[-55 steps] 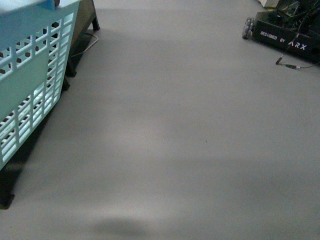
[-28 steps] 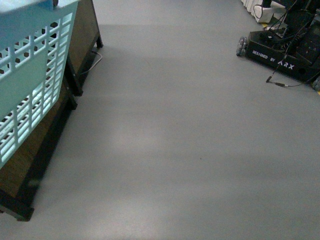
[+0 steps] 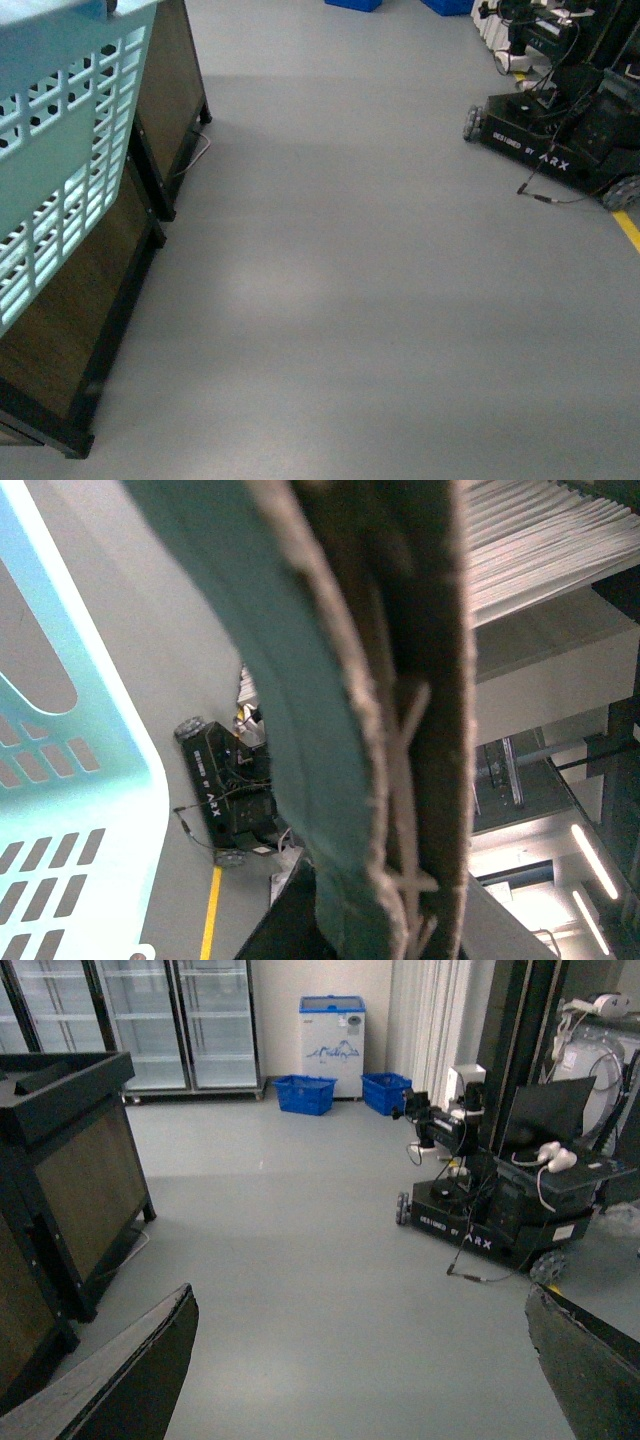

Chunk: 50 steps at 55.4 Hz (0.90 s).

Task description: Pick mango and avocado into basket

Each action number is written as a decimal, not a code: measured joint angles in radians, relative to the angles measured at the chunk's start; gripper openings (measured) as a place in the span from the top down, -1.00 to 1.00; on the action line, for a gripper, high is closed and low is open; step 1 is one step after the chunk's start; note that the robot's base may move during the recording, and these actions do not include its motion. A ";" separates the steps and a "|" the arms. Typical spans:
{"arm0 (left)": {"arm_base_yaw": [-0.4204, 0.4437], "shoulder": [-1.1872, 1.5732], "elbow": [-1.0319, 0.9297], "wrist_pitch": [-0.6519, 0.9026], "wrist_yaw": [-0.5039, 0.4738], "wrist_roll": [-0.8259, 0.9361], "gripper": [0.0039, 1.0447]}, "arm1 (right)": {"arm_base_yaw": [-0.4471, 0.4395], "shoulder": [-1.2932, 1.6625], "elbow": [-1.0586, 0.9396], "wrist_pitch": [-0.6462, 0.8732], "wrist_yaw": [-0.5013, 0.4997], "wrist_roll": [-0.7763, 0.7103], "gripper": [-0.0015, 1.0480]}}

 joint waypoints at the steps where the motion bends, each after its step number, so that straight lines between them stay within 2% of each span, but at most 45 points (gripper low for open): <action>1: 0.000 0.000 0.000 0.000 -0.002 0.000 0.82 | 0.000 0.000 0.000 0.000 0.000 0.000 -0.85; 50: 0.000 -0.002 0.000 0.000 0.000 -0.002 0.82 | 0.000 0.000 0.000 0.000 0.002 0.000 -0.85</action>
